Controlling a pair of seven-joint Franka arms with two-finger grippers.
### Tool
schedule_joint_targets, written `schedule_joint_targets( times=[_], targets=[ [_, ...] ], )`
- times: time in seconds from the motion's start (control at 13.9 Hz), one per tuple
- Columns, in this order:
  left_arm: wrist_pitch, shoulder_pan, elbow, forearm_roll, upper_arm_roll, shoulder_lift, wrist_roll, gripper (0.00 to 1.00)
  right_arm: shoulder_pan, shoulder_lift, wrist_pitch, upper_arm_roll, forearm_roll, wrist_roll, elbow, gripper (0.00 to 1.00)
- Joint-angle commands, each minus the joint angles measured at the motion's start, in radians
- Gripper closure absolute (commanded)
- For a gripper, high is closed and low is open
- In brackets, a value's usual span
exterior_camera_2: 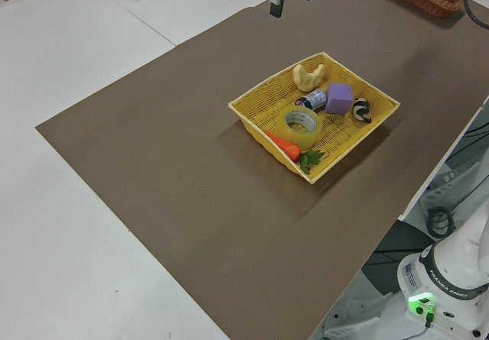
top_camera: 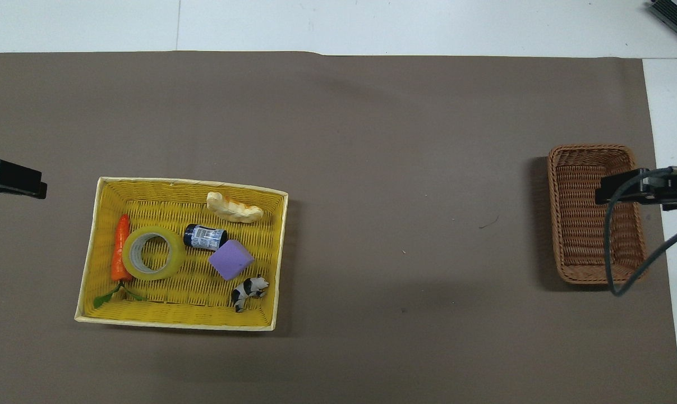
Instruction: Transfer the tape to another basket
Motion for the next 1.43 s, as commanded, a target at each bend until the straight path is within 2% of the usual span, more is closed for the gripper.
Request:
schedule_joint_targets(
  times=[0.0,1.0,1.36],
  targets=[
    [0.003,-0.005,-0.02,0.001,0.004,-0.017,0.0,0.0,-0.012,-0.015,0.007,0.006,0.004,-0.022,-0.012,0.0],
    [0.051,0.006,-0.043,-0.045,0.007,-0.044,-0.003,0.0,-0.012,-0.015,0.007,0.006,0.004,-0.022,-0.012,0.0],
    [0.077,-0.003,-0.18,-0.043,0.008,-0.102,-0.019,0.0,-0.012,-0.015,0.007,0.006,0.004,-0.022,-0.012,0.0]
  ],
)
